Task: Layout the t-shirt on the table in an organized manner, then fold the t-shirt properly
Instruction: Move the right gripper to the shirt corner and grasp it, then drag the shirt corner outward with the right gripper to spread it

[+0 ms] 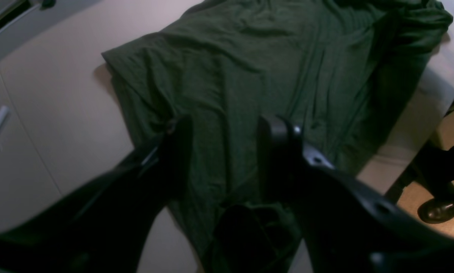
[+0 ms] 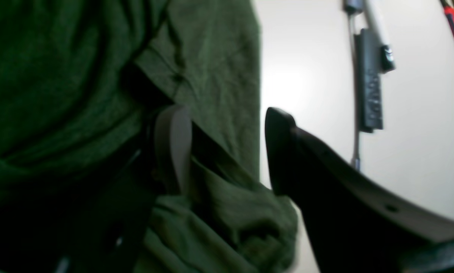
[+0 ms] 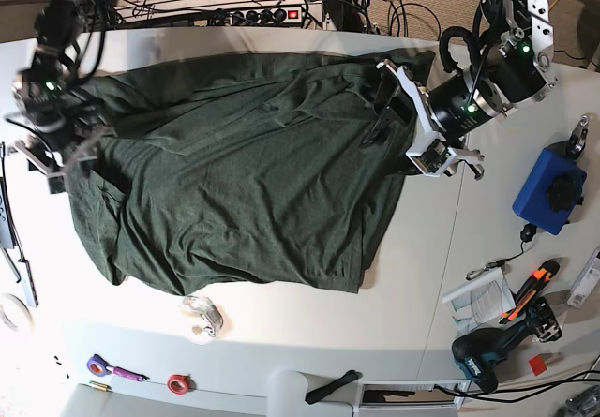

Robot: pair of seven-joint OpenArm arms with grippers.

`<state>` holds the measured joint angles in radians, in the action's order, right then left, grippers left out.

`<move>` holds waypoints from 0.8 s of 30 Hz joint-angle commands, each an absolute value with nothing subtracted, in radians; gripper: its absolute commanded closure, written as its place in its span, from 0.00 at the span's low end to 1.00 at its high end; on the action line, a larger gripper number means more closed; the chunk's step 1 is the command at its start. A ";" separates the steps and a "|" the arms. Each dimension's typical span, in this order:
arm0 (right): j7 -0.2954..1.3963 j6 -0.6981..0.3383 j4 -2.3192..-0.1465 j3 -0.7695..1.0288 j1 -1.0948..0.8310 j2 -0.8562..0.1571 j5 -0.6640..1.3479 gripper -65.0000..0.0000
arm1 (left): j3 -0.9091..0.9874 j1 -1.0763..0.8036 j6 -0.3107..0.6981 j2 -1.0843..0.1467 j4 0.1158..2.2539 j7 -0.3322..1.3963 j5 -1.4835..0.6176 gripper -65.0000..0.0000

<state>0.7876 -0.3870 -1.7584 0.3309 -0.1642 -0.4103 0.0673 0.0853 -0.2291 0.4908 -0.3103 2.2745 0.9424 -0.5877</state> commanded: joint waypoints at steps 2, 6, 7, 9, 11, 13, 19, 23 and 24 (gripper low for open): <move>0.755 -0.376 -1.701 0.296 -0.112 -0.432 0.031 0.53 | 0.088 -0.222 0.490 -0.313 2.288 0.920 -0.599 0.56; 0.756 -0.368 -1.571 0.234 -0.028 -0.432 -0.003 0.53 | 0.088 -0.222 0.490 -0.313 2.288 0.920 -0.599 0.56; 0.756 -0.368 -1.545 0.223 -0.012 -0.432 -0.006 0.53 | 0.088 -0.222 0.490 -0.313 2.288 0.920 -0.599 0.56; 0.757 -0.368 -1.512 0.204 0.014 -0.432 -0.013 0.53 | 0.088 -0.222 0.490 -0.313 2.288 0.920 -0.599 0.56; 0.755 -0.366 -1.505 0.196 0.026 -0.432 -0.035 0.63 | 0.088 -0.222 0.488 -0.313 2.288 0.920 -0.599 0.56; 0.753 -0.344 -1.505 0.197 0.035 -0.433 -0.065 0.86 | 0.088 -0.222 0.476 -0.313 2.288 0.920 -0.598 0.56; 0.737 -0.179 -1.505 0.198 0.039 -0.490 -0.099 1.00 | 0.088 -0.222 0.469 -0.313 2.288 0.920 -0.595 0.56; 0.742 -0.094 -1.505 0.198 0.039 -0.538 -0.099 1.00 | 0.088 -0.222 0.469 -0.313 2.288 0.920 -0.595 0.56; 0.744 -0.070 -1.505 0.198 0.039 -0.547 -0.099 1.00 | 0.088 -0.222 0.469 -0.313 2.288 0.920 -0.595 0.56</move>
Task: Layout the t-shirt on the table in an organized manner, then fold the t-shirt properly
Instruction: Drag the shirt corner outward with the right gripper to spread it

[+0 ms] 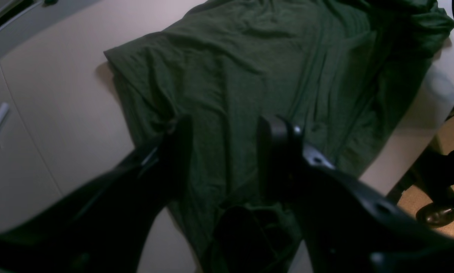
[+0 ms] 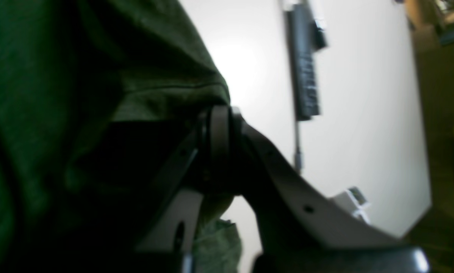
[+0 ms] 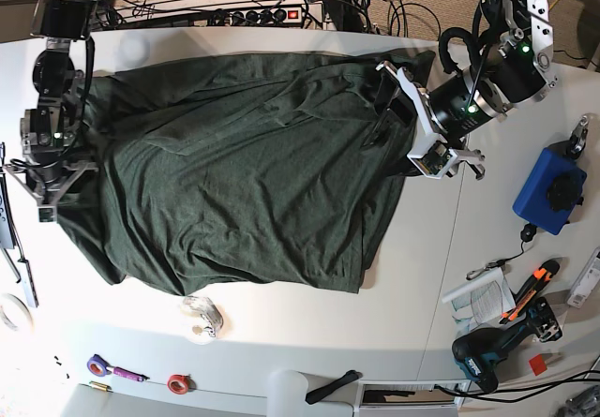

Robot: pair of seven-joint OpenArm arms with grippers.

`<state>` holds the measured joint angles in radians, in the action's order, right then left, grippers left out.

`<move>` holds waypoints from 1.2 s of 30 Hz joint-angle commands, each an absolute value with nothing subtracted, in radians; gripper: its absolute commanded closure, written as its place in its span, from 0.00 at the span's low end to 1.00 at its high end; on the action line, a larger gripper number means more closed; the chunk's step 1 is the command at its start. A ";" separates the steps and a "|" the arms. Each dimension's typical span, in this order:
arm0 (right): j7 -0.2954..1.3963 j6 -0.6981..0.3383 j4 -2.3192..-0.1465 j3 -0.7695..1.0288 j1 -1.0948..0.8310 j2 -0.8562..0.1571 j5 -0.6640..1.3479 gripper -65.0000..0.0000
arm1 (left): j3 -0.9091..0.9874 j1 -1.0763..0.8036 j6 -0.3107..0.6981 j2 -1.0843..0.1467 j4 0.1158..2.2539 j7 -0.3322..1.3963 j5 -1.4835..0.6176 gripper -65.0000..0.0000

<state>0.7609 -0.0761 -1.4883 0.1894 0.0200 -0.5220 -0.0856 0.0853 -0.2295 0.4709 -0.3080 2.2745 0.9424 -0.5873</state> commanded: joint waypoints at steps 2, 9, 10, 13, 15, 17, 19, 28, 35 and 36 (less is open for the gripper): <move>0.747 -0.029 -1.505 0.198 0.039 -0.560 -0.099 1.00 | 0.088 -0.222 0.469 -0.313 2.288 0.920 -0.595 0.56; 0.662 0.035 -1.491 0.198 0.039 -0.566 -0.174 1.00 | 0.088 -0.222 0.469 -0.313 2.288 0.920 -0.595 0.56; 0.632 0.035 -1.479 0.198 0.043 -0.565 -0.173 1.00 | 0.088 -0.222 0.469 -0.313 2.288 0.921 -0.595 0.56; 0.575 0.033 -1.407 0.198 0.080 -0.565 -0.171 1.00 | 0.088 -0.223 0.469 -0.313 2.288 0.922 -0.595 0.56; 0.564 0.030 -1.339 0.198 0.128 -0.566 -0.146 1.00 | 0.088 -0.223 0.469 -0.313 2.288 0.927 -0.595 0.56; 0.564 0.007 -1.273 0.198 0.181 -0.565 -0.119 1.00 | 0.088 -0.229 0.469 -0.313 2.288 0.926 -0.595 0.56; 0.564 -0.006 -1.215 0.198 0.225 -0.565 -0.102 1.00 | 0.088 -0.239 0.470 -0.313 2.288 0.924 -0.595 0.56; 0.554 -0.004 -1.056 0.198 0.299 -0.565 -0.098 0.86 | 0.088 -0.266 0.472 -0.313 2.288 0.924 -0.595 0.56; 0.549 0.058 -0.993 0.198 0.299 -0.600 -0.204 0.58 | 0.088 -0.266 0.472 -0.313 2.288 0.924 -0.595 0.56; 0.550 0.089 -0.993 0.198 0.299 -0.616 -0.204 0.58 | 0.088 -0.266 0.472 -0.313 2.288 0.924 -0.596 0.56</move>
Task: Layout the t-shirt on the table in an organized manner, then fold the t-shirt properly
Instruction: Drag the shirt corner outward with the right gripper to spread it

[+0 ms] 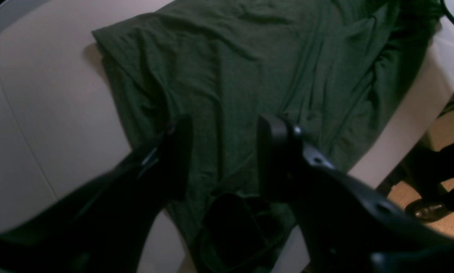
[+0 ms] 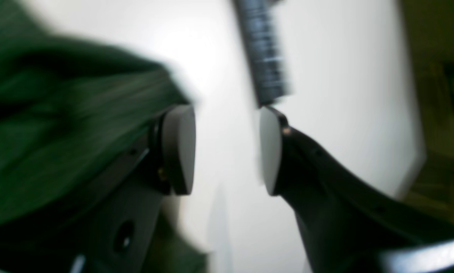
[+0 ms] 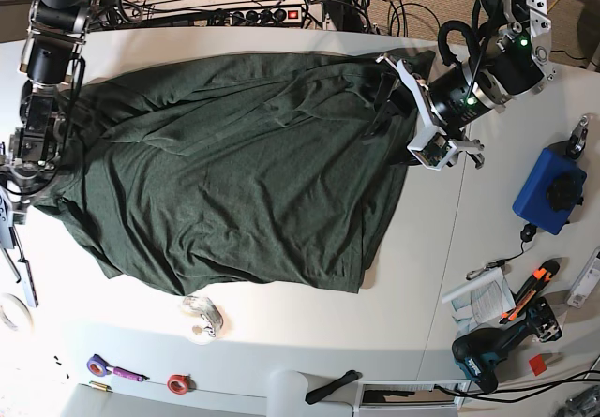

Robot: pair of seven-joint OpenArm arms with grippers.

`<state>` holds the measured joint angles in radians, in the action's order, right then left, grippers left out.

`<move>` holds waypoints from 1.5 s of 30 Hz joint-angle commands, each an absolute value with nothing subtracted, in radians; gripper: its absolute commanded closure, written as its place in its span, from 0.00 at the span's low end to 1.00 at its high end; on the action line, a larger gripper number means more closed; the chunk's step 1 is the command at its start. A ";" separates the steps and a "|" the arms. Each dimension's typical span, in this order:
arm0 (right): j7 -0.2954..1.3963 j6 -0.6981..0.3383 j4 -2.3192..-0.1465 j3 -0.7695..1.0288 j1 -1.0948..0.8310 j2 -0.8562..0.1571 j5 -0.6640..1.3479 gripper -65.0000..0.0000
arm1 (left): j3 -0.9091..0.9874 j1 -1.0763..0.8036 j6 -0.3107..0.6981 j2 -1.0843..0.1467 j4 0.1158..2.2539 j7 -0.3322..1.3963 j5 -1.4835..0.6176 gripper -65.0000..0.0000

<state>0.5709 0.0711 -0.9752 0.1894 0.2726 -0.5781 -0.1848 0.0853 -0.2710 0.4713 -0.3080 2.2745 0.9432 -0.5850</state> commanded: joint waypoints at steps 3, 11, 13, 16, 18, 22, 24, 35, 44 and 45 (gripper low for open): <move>0.606 0.120 -0.993 0.198 0.300 -0.675 -0.201 0.58 | 0.088 -0.266 0.472 -0.313 2.288 0.924 -0.595 0.56; 0.762 0.095 -1.019 0.198 0.256 -0.805 -0.023 0.58 | 0.088 -0.266 0.472 -0.313 2.288 0.919 -0.596 0.56; 0.796 0.086 -1.074 0.199 0.204 -0.812 0.015 0.58 | 0.088 -0.266 0.473 -0.313 2.288 0.920 -0.596 0.56; 0.812 0.046 -1.213 0.199 0.078 -0.811 0.057 0.58 | 0.088 -0.266 0.500 -0.313 2.288 0.920 -0.596 0.56; 0.824 0.037 -1.317 0.199 -0.010 -0.811 0.088 0.58 | 0.088 -0.266 0.500 -0.313 2.288 0.920 -0.596 0.56; 0.841 0.026 -1.489 0.233 -0.171 -0.804 0.085 0.58 | 0.088 -0.266 0.500 -0.313 2.288 0.920 -0.595 0.56; 0.838 0.027 -1.560 0.274 -0.244 -0.789 0.058 0.58 | 0.088 -0.266 0.500 -0.313 2.288 0.920 -0.595 0.56; 0.749 -0.109 -2.023 0.585 -0.650 -0.544 0.061 0.59 | 0.088 -0.266 0.545 -0.313 2.288 0.920 -0.596 0.56; 0.592 -0.259 -2.157 0.717 -0.666 -0.221 0.361 0.58 | 0.088 -0.266 0.577 -0.313 2.288 0.927 -0.596 0.56; 0.594 -0.281 -2.149 0.722 -0.633 -0.186 0.405 0.58 | 0.088 -0.265 0.579 -0.314 2.288 0.926 -0.596 0.56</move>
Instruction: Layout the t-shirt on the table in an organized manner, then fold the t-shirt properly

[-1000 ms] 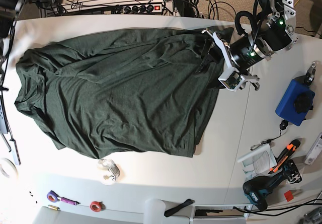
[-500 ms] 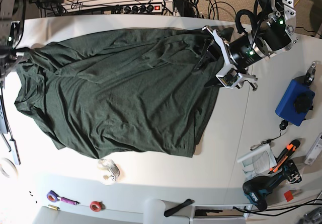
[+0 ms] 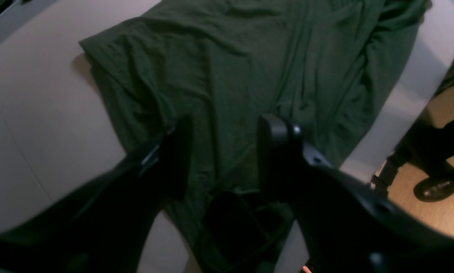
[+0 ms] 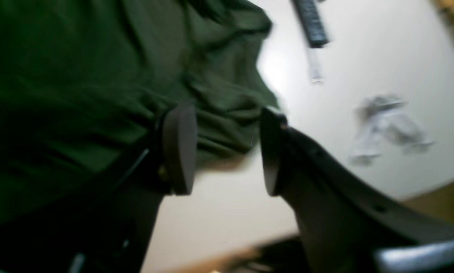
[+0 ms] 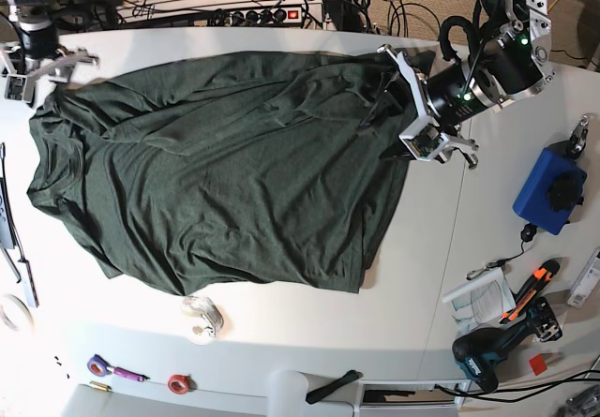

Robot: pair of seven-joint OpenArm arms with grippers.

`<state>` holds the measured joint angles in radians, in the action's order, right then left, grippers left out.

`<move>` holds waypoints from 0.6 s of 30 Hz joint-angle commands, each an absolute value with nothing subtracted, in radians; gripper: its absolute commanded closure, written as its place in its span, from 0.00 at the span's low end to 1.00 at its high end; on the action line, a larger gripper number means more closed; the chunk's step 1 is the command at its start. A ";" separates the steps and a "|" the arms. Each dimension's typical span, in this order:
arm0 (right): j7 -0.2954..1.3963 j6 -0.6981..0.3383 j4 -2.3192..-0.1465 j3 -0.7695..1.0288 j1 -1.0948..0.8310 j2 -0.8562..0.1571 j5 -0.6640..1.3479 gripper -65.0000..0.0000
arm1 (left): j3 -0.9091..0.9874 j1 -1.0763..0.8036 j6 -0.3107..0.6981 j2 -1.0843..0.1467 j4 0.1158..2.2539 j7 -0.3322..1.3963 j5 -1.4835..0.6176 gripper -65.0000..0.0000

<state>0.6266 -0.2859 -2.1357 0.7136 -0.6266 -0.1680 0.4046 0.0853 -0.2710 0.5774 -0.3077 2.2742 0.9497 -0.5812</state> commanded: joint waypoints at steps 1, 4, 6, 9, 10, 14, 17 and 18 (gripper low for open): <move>0.593 -0.302 -2.136 0.722 -0.601 -0.157 0.446 0.58 | 0.088 -0.263 0.579 -0.314 2.288 0.927 -0.596 0.56; 0.586 -0.318 -2.066 0.722 -0.503 -0.080 0.538 0.58 | 0.088 -0.263 0.582 -0.316 2.288 0.927 -0.595 0.56; 0.588 -0.318 -1.992 0.722 -0.434 -0.039 0.575 0.58 | 0.088 -0.263 0.583 -0.317 2.288 0.927 -0.595 0.56; 0.617 -0.318 -1.885 0.725 -0.364 0.008 0.654 0.58 | 0.088 -0.263 0.598 -0.332 2.287 0.926 -0.595 0.56; 0.641 -0.321 -1.861 0.734 -0.351 0.024 0.699 0.58 | 0.088 -0.263 0.601 -0.345 2.285 0.925 -0.595 0.56; 0.752 -0.383 -1.842 0.839 -0.348 0.086 0.910 0.58 | 0.088 -0.263 0.600 -0.394 2.247 0.917 -0.595 0.56; 0.791 -0.400 -1.842 0.950 -0.375 0.097 1.012 0.58 | 0.088 -0.263 0.600 -0.411 2.192 0.916 -0.596 0.56; 0.793 -0.401 -1.842 0.986 -0.390 0.097 1.023 0.58 | 0.088 -0.263 0.601 -0.418 2.167 0.915 -0.599 0.56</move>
